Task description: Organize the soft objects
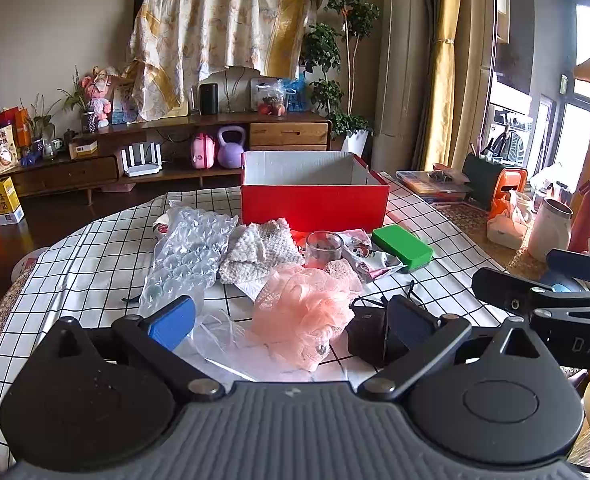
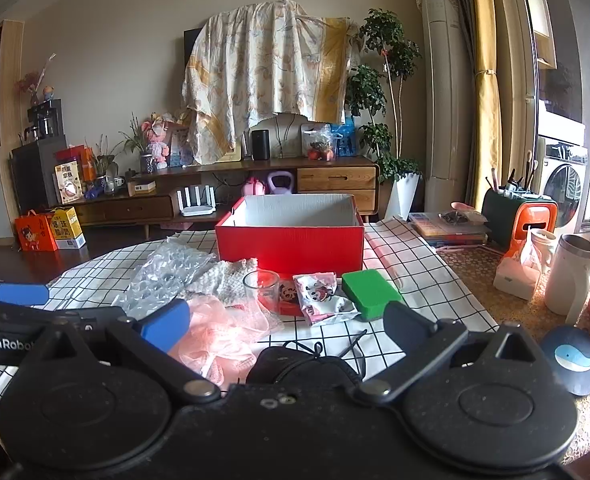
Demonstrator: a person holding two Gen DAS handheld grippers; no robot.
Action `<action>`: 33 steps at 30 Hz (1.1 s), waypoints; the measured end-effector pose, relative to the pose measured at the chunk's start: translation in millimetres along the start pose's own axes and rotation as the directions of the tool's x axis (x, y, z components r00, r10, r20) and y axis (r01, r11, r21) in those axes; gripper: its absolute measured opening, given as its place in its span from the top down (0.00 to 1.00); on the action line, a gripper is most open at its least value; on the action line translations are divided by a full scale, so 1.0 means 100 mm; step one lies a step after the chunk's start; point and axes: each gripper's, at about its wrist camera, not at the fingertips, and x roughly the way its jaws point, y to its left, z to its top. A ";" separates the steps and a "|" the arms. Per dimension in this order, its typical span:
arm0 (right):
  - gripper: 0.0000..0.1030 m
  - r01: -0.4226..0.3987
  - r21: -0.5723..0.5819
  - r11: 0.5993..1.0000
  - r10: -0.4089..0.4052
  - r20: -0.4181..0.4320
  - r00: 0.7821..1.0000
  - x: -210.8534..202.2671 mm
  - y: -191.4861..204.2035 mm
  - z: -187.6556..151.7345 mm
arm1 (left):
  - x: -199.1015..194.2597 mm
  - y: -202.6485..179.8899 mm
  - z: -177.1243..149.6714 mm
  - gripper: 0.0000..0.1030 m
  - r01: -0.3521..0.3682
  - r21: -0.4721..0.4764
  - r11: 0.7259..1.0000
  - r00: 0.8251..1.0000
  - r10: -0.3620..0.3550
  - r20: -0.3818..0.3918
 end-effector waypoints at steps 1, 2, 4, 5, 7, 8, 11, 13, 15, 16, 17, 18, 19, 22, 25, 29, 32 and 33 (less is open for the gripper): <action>0.00 0.000 -0.001 1.000 0.000 0.001 1.000 0.00 0.01 0.00 | -0.01 0.00 0.00 0.00 -0.001 -0.001 1.000 1.000 0.001 -0.001; 0.00 0.000 -0.001 1.000 0.000 -0.001 1.000 -0.01 0.02 0.00 | -0.02 0.00 -0.01 0.00 -0.003 -0.002 1.000 1.000 0.003 -0.001; 0.00 -0.002 0.003 1.000 0.002 -0.005 1.000 -0.03 0.03 0.00 | -0.03 0.01 -0.02 0.00 -0.007 -0.003 1.000 1.000 0.007 -0.001; 0.00 -0.003 0.007 1.000 0.003 -0.008 1.000 -0.04 0.03 0.00 | -0.04 0.01 -0.02 0.00 -0.009 -0.003 1.000 1.000 0.009 -0.001; 0.00 -0.002 0.011 1.000 0.002 -0.012 1.000 -0.05 0.04 0.00 | -0.06 0.01 -0.03 0.00 -0.011 -0.001 1.000 1.000 0.011 -0.002; 0.00 -0.001 0.012 1.000 0.001 -0.013 1.000 -0.05 0.04 -0.01 | -0.06 0.01 -0.04 0.00 -0.013 0.000 1.000 1.000 0.013 -0.002; 0.00 -0.006 0.024 1.000 0.006 -0.021 1.000 -0.06 0.04 -0.04 | -0.07 0.01 -0.04 0.00 -0.012 0.000 1.000 1.000 0.012 -0.001; 0.00 -0.006 0.028 1.000 0.006 -0.027 1.000 -0.06 0.04 -0.04 | -0.08 0.01 -0.04 0.00 -0.011 -0.001 1.000 1.000 0.011 -0.003; 0.00 -0.006 0.025 1.000 0.006 -0.023 1.000 -0.05 0.04 -0.04 | -0.08 0.01 -0.05 0.00 -0.012 0.001 1.000 1.000 0.012 0.002; 0.00 -0.006 0.025 1.000 0.007 -0.023 1.000 -0.05 0.04 -0.04 | -0.08 0.00 -0.04 0.00 -0.014 0.001 1.000 1.000 0.014 0.003; 0.00 -0.007 0.025 1.000 0.007 -0.024 1.000 -0.05 0.04 -0.04 | -0.08 0.00 -0.04 0.00 -0.016 0.000 1.000 1.000 0.016 0.003; 0.00 -0.009 0.025 1.000 0.010 -0.025 1.000 -0.05 0.04 -0.04 | -0.08 0.00 -0.04 0.00 -0.017 -0.003 1.000 1.000 0.017 0.002; 0.00 -0.012 0.026 1.000 0.013 -0.024 1.000 -0.05 0.04 -0.04 | -0.09 0.01 -0.04 0.00 -0.015 -0.010 1.000 1.000 0.015 0.001; 0.00 -0.019 0.021 1.000 0.020 -0.012 1.000 -0.05 0.04 -0.03 | -0.08 0.04 -0.04 0.00 -0.006 -0.024 1.000 1.000 0.006 0.004; 0.01 -0.023 0.021 1.000 0.023 -0.004 1.000 -0.04 0.05 -0.03 | -0.08 0.05 -0.04 0.00 -0.007 -0.025 1.000 1.000 0.007 0.012; 0.01 -0.029 0.022 0.999 0.030 -0.010 1.000 -0.05 0.07 -0.02 | -0.08 0.06 -0.05 0.00 -0.010 -0.030 1.000 1.000 0.010 0.006; 0.01 -0.033 0.025 0.999 0.033 -0.009 0.999 -0.04 0.08 -0.03 | -0.08 0.07 -0.07 0.00 -0.013 -0.032 0.999 1.000 0.014 0.007; 0.01 -0.035 0.028 0.999 0.035 -0.012 0.999 -0.04 0.08 -0.02 | -0.09 0.07 -0.07 0.00 -0.014 -0.033 0.999 1.000 0.014 0.005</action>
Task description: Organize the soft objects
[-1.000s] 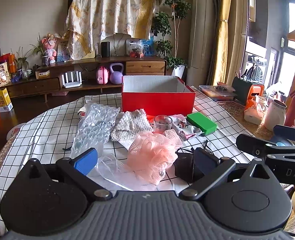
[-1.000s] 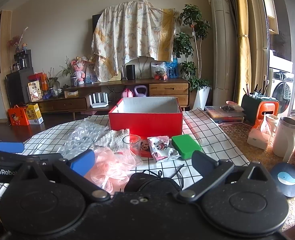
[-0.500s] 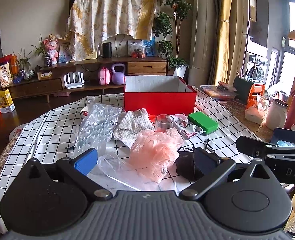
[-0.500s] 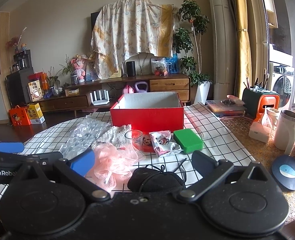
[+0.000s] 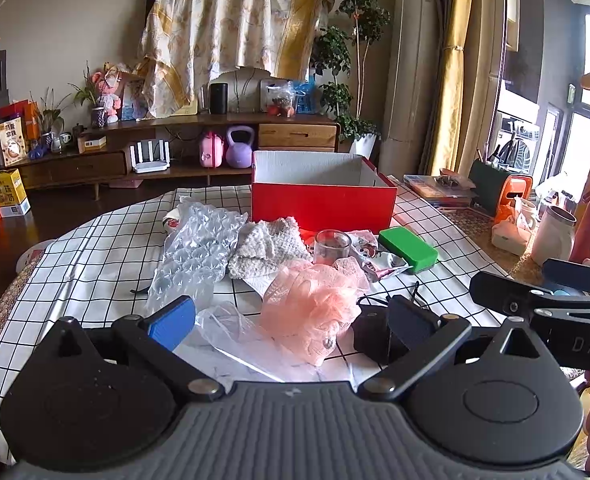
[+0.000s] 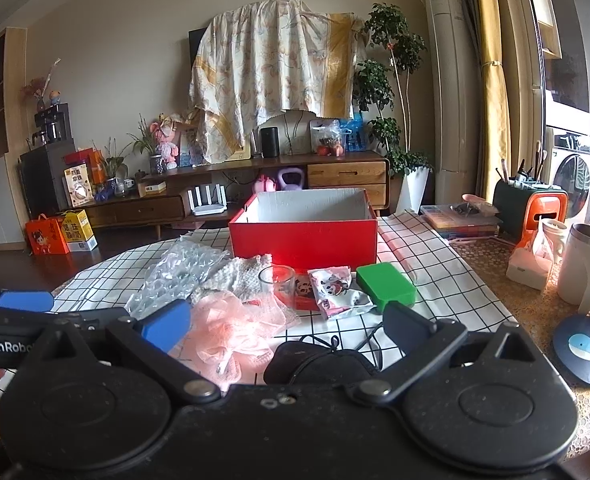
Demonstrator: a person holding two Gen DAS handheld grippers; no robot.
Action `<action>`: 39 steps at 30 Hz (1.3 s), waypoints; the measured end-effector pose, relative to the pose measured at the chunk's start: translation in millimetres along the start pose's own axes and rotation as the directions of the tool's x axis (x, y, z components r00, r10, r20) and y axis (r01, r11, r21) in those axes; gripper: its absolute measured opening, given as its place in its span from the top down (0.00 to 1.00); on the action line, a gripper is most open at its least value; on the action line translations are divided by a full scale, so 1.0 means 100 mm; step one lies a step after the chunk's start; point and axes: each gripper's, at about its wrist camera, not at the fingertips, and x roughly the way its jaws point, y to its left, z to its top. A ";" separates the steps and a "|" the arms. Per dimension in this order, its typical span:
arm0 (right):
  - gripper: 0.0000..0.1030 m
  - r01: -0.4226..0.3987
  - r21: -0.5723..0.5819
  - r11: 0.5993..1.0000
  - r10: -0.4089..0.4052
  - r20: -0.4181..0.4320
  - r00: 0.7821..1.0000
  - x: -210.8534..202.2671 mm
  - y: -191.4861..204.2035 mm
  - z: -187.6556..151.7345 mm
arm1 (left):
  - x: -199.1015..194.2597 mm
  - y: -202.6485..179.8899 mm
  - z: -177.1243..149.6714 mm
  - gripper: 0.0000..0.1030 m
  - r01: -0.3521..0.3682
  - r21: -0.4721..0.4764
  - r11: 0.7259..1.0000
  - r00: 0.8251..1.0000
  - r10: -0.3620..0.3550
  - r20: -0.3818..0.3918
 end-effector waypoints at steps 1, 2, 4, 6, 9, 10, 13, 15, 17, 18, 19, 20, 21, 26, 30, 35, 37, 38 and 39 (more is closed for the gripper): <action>0.01 -0.003 0.004 1.000 0.003 -0.004 1.000 0.01 -0.01 0.01 | 0.00 0.00 0.00 0.00 0.000 -0.002 1.000 1.000 0.000 -0.001; 0.01 -0.006 0.008 1.000 0.006 -0.007 1.000 0.01 -0.01 0.01 | 0.00 0.00 0.00 0.00 0.001 -0.004 1.000 1.000 -0.001 -0.001; 0.01 -0.011 0.013 1.000 0.012 -0.011 1.000 0.02 -0.02 0.02 | 0.00 0.01 0.00 0.00 0.002 -0.008 1.000 1.000 -0.002 -0.002; 0.01 -0.016 0.014 1.000 0.017 -0.013 1.000 0.04 -0.03 0.02 | 0.01 0.01 0.00 0.00 0.002 -0.008 1.000 1.000 -0.002 -0.002; 0.01 -0.021 0.017 1.000 0.022 -0.018 1.000 0.06 -0.05 0.01 | 0.01 0.02 0.00 0.00 0.001 -0.011 1.000 1.000 -0.001 -0.005; 0.01 -0.022 0.018 1.000 0.022 -0.020 1.000 0.07 -0.05 0.01 | 0.02 0.02 -0.01 0.00 0.000 -0.011 1.000 1.000 0.000 -0.007; 0.01 -0.022 0.017 1.000 0.022 -0.017 1.000 0.07 -0.04 0.01 | 0.02 0.01 -0.01 0.00 -0.001 -0.010 1.000 1.000 0.000 -0.007; 0.01 -0.022 0.018 1.000 0.023 -0.019 1.000 0.07 -0.05 0.01 | 0.02 0.02 -0.01 0.00 0.000 -0.011 1.000 1.000 0.000 -0.008; 0.01 -0.023 0.017 1.000 0.023 -0.019 1.000 0.08 -0.03 0.00 | 0.02 0.02 -0.01 0.00 0.000 -0.011 1.000 1.000 0.000 -0.008; 0.01 -0.023 0.017 1.000 0.023 -0.019 1.000 0.07 -0.03 0.00 | 0.02 0.02 -0.01 0.00 0.000 -0.012 1.000 1.000 0.000 -0.009; 0.02 -0.024 0.016 1.000 0.024 -0.019 1.000 0.08 -0.03 0.00 | 0.02 0.02 -0.01 0.00 0.000 -0.012 1.000 1.000 0.000 -0.010; 0.02 -0.024 0.016 1.000 0.025 -0.019 1.000 0.08 -0.03 0.00 | 0.02 0.02 -0.02 0.00 0.000 -0.013 1.000 1.000 0.000 -0.010; 0.02 -0.025 0.015 1.000 0.025 -0.020 0.999 0.09 -0.02 0.00 | 0.03 0.02 -0.02 0.00 0.000 -0.014 1.000 1.000 0.000 -0.011; 0.02 -0.023 0.015 1.000 0.023 -0.019 1.000 0.10 -0.01 -0.01 | 0.05 0.02 -0.03 0.00 0.003 -0.016 1.000 1.000 -0.003 -0.017; 0.02 -0.022 0.014 1.000 0.022 -0.020 1.000 0.10 -0.02 -0.01 | 0.07 0.02 -0.03 0.00 -0.005 -0.012 1.000 1.000 0.005 -0.018; 0.02 -0.024 0.013 1.000 0.025 -0.021 0.999 0.11 -0.02 -0.01 | 0.10 0.06 -0.03 0.00 0.007 -0.026 1.000 1.000 -0.008 -0.027; 0.03 -0.030 0.021 0.999 0.031 -0.030 0.999 0.13 -0.04 -0.02 | 0.11 0.07 -0.03 0.00 0.011 -0.028 1.000 1.000 -0.012 -0.026; 0.03 -0.033 0.022 0.999 0.033 -0.030 0.999 0.14 -0.05 -0.02 | 0.11 0.07 -0.03 0.00 0.013 -0.030 0.999 1.000 -0.014 -0.026; 0.03 -0.033 0.021 0.999 0.033 -0.030 0.999 0.15 -0.05 -0.02 | 0.12 0.07 -0.03 0.00 0.015 -0.030 0.999 1.000 -0.015 -0.025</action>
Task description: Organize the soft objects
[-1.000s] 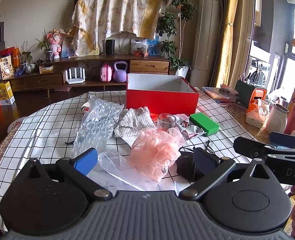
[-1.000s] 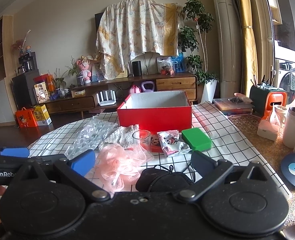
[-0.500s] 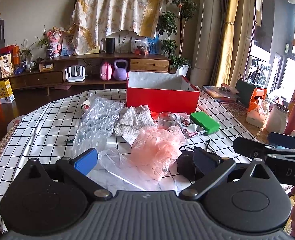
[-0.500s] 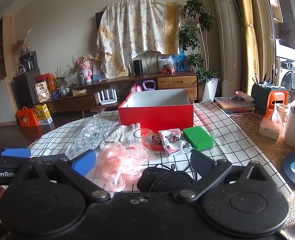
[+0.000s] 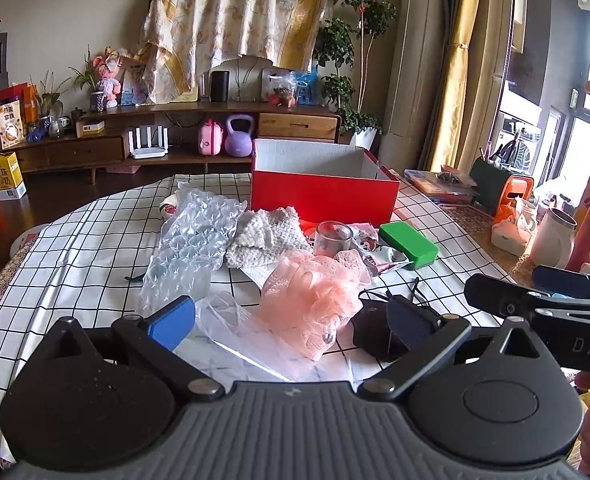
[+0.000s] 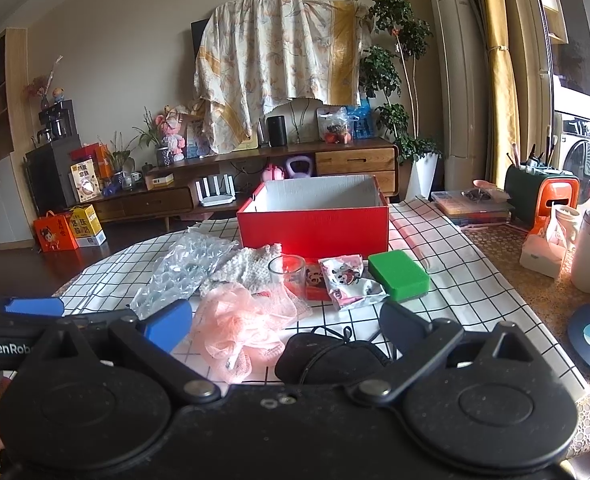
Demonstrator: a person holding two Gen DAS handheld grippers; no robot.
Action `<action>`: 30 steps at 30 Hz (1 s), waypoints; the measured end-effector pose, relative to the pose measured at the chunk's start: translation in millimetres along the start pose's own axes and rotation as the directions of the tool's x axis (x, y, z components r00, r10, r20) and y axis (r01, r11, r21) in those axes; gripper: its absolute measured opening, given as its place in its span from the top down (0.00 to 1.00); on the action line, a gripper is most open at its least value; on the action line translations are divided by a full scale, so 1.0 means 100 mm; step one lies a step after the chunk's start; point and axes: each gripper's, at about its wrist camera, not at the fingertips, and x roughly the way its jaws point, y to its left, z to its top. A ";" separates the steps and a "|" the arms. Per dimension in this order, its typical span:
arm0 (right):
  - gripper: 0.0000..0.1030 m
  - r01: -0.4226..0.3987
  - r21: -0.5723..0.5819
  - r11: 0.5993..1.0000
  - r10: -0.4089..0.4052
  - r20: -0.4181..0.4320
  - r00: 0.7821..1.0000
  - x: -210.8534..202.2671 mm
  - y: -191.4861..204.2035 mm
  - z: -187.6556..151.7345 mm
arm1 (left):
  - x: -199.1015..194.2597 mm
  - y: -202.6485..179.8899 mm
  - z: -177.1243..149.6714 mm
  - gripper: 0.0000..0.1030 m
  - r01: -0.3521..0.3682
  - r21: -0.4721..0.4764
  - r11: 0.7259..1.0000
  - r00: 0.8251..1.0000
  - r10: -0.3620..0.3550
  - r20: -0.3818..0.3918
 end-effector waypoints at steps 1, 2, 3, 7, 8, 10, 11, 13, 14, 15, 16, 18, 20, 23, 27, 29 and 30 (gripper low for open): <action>0.03 -0.002 0.000 1.000 0.002 -0.001 1.000 0.00 0.00 0.00 | 0.00 0.00 0.00 0.00 0.002 -0.001 1.000 1.000 -0.002 0.000; 0.04 -0.007 0.002 1.000 0.007 -0.002 1.000 0.01 -0.01 0.01 | 0.01 0.00 0.01 0.00 0.005 -0.003 1.000 1.000 -0.005 0.000; 0.03 -0.008 0.003 1.000 0.008 -0.005 1.000 0.02 -0.02 0.01 | 0.02 0.00 0.01 0.00 0.005 -0.002 1.000 1.000 -0.005 -0.001; 0.04 -0.014 0.003 1.000 0.014 -0.020 1.000 0.05 -0.02 0.02 | 0.05 0.00 0.01 0.00 0.000 0.005 1.000 1.000 0.000 -0.011; 0.04 -0.015 0.002 1.000 0.015 -0.021 1.000 0.06 -0.03 0.02 | 0.05 0.00 0.01 0.00 0.002 0.006 1.000 1.000 -0.002 -0.013; 0.04 -0.013 0.002 1.000 0.013 -0.021 1.000 0.06 -0.03 0.02 | 0.08 -0.01 0.02 0.00 -0.003 0.015 1.000 1.000 0.004 -0.014; 0.04 -0.012 -0.001 1.000 0.012 -0.025 1.000 0.07 -0.03 0.01 | 0.09 -0.02 0.02 0.00 -0.008 0.022 1.000 1.000 0.009 -0.015; 0.06 -0.012 -0.006 1.000 0.012 -0.031 0.999 0.10 -0.03 0.02 | 0.14 -0.03 0.03 0.00 -0.005 0.026 1.000 1.000 0.005 -0.025; 0.06 -0.008 -0.011 1.000 0.008 -0.032 0.999 0.12 -0.04 0.02 | 0.16 -0.03 0.04 0.00 0.002 0.025 1.000 1.000 -0.001 -0.030; 0.08 -0.001 -0.025 1.000 0.001 -0.031 1.000 0.14 -0.04 0.02 | 0.20 -0.03 0.05 0.00 0.008 0.028 1.000 0.999 -0.006 -0.039; 0.09 0.005 -0.041 0.999 -0.006 -0.030 1.000 0.16 -0.05 0.03 | 0.24 -0.03 0.05 0.00 0.009 0.035 0.999 0.999 -0.008 -0.045; 0.09 0.009 -0.049 0.999 -0.010 -0.029 1.000 0.21 -0.11 0.04 | 0.31 -0.03 0.08 0.00 0.005 0.048 0.999 0.999 -0.002 -0.043; 0.10 0.003 -0.041 0.999 -0.005 -0.041 0.999 0.29 -0.22 0.04 | 0.38 0.00 0.12 0.00 0.003 0.049 0.999 0.999 -0.001 -0.036; 0.13 0.005 -0.053 0.999 -0.009 -0.080 0.997 0.43 -0.37 0.00 | 0.52 0.04 0.17 0.00 0.010 0.039 0.999 0.999 -0.008 -0.053; 0.15 -0.008 -0.085 0.996 -0.006 -0.156 0.988 0.63 -0.51 -0.08 | 0.74 0.02 0.20 0.00 0.055 0.055 0.997 0.993 -0.049 -0.110; 0.16 -0.034 -0.094 0.995 0.015 -0.195 0.981 0.72 -0.56 -0.11 | 0.86 -0.02 0.21 0.00 0.077 0.066 0.995 0.988 -0.067 -0.139; 0.16 -0.046 -0.111 0.993 0.022 -0.213 0.977 0.77 -0.56 -0.12 | 0.92 -0.04 0.22 0.00 0.085 0.067 0.994 0.985 -0.074 -0.155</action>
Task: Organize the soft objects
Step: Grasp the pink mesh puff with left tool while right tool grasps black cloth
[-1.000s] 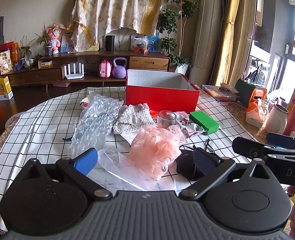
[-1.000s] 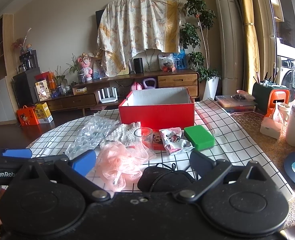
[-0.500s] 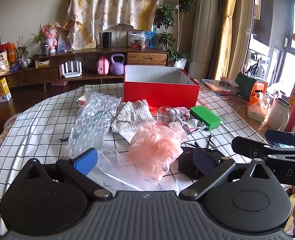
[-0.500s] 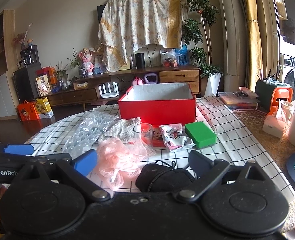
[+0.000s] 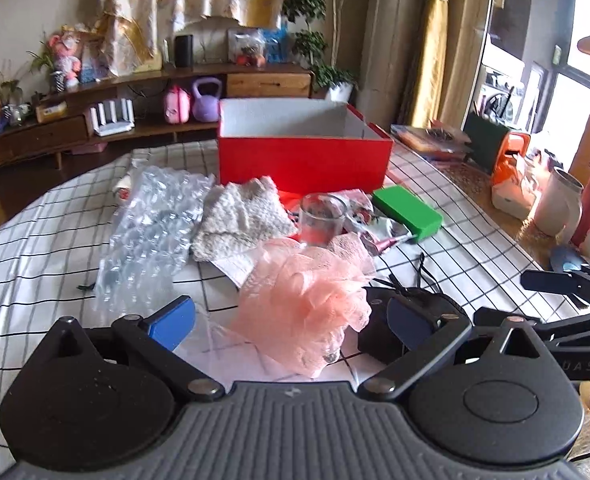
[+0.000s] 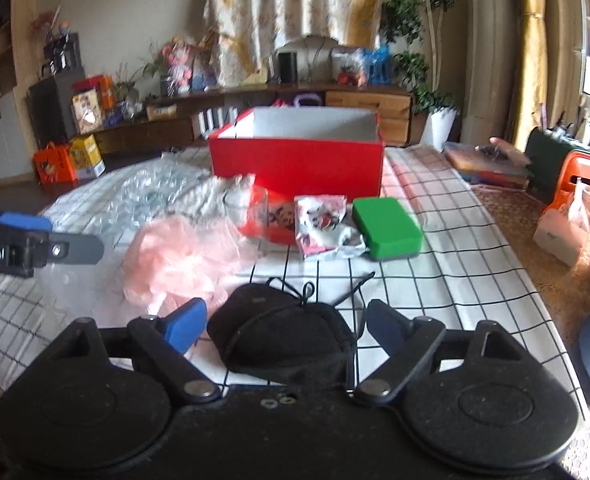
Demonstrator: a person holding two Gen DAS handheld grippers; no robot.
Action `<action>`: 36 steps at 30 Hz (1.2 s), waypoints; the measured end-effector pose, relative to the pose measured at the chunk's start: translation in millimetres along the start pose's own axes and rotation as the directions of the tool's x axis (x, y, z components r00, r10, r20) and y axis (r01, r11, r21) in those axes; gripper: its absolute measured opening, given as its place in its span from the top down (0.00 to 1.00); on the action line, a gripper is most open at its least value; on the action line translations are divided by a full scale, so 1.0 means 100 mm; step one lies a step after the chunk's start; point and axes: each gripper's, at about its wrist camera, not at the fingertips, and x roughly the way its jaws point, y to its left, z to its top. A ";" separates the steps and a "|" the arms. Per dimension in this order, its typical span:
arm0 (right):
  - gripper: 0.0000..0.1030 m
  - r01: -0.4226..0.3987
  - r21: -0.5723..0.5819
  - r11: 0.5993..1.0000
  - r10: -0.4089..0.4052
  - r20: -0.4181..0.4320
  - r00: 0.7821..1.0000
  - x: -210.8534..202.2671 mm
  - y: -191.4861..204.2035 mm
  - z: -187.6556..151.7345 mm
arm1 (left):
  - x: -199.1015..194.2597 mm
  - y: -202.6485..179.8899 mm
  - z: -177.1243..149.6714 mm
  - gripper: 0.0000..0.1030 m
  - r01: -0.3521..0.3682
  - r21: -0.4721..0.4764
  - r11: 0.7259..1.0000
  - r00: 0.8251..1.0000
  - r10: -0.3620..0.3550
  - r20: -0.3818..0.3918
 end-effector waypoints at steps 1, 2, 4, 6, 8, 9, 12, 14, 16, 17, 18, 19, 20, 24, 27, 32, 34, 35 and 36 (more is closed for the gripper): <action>0.16 -0.004 -0.023 1.000 0.004 -0.015 1.000 0.04 0.00 -0.01 | 0.07 -0.01 0.02 0.00 0.009 0.000 1.000 1.000 -0.009 -0.021; 0.16 -0.007 -0.047 0.999 0.006 -0.028 1.000 0.09 0.00 -0.02 | 0.13 -0.03 0.04 0.00 0.020 0.003 1.000 0.999 -0.020 -0.038; 0.16 -0.022 -0.081 0.996 0.017 -0.052 0.998 0.16 0.01 -0.05 | 0.25 -0.07 0.08 0.00 0.021 0.013 1.000 0.997 -0.020 -0.069; 0.16 -0.040 -0.117 0.992 0.030 -0.080 0.996 0.26 0.02 -0.06 | 0.35 -0.12 0.12 0.00 0.010 0.032 0.999 0.996 -0.007 -0.088; 0.16 -0.055 -0.147 0.988 0.041 -0.102 0.994 0.35 0.03 -0.07 | 0.44 -0.18 0.14 0.00 0.001 0.050 0.999 0.995 0.004 -0.101; 0.16 -0.063 -0.153 0.986 0.045 -0.116 0.992 0.40 0.03 -0.08 | 0.50 -0.20 0.16 0.00 0.002 0.059 0.998 0.993 0.005 -0.115; 0.16 -0.082 -0.168 0.982 0.056 -0.155 0.986 0.54 0.04 -0.10 | 0.67 -0.27 0.16 0.00 -0.007 0.078 0.997 0.986 0.020 -0.163; 0.16 -0.094 -0.188 0.978 0.062 -0.171 0.983 0.60 0.06 -0.12 | 0.77 -0.30 0.14 0.00 -0.015 0.094 0.995 0.983 0.032 -0.181; 0.16 -0.112 -0.216 0.970 0.073 -0.184 0.980 0.65 0.10 -0.14 | 0.86 -0.31 0.12 0.00 -0.022 0.100 0.995 0.980 0.041 -0.194; 0.16 -0.120 -0.228 0.966 0.074 -0.197 0.978 0.69 0.11 -0.15 | 0.89 -0.32 0.12 0.00 -0.023 0.100 0.995 0.979 0.043 -0.198; 0.16 -0.122 -0.237 0.964 0.074 -0.203 0.976 0.72 0.12 -0.15 | 0.93 -0.32 0.11 0.01 -0.022 0.099 0.995 0.979 0.042 -0.200; 0.17 -0.121 -0.245 0.962 0.070 -0.207 0.976 0.75 0.12 -0.17 | 0.96 -0.32 0.11 0.01 -0.020 0.101 0.995 0.978 0.041 -0.203; 0.18 -0.120 -0.252 0.960 0.066 -0.213 0.975 0.78 0.13 -0.18 | 0.99 -0.32 0.10 0.01 -0.020 0.103 0.995 0.978 0.041 -0.206; 0.26 -0.114 -0.256 0.960 0.054 -0.229 0.972 0.85 0.10 -0.22 | 1.06 -0.33 0.08 0.09 -0.031 0.106 0.994 0.975 0.053 -0.216; 0.28 -0.115 -0.252 0.961 0.058 -0.225 0.973 0.86 0.09 -0.23 | 1.10 -0.31 0.07 0.17 -0.041 0.106 0.993 0.973 0.064 -0.223; 0.47 -0.128 -0.268 0.955 0.071 -0.212 0.975 0.80 0.12 -0.20 | 1.09 -0.26 0.07 0.31 -0.039 0.093 0.995 0.975 0.058 -0.213; 0.55 -0.135 -0.270 0.953 0.079 -0.207 0.975 0.79 0.13 -0.19 | 1.08 -0.24 0.07 0.36 -0.038 0.083 0.996 0.976 0.054 -0.210; 0.57 -0.137 -0.272 0.953 0.083 -0.203 0.976 0.77 0.14 -0.18 | 1.08 -0.23 0.08 0.38 -0.039 0.077 0.996 0.976 0.054 -0.210; 0.63 -0.139 -0.273 0.952 0.086 -0.199 0.976 0.76 0.14 -0.17 | 1.07 -0.22 0.08 0.41 -0.040 0.073 0.997 0.976 0.055 -0.209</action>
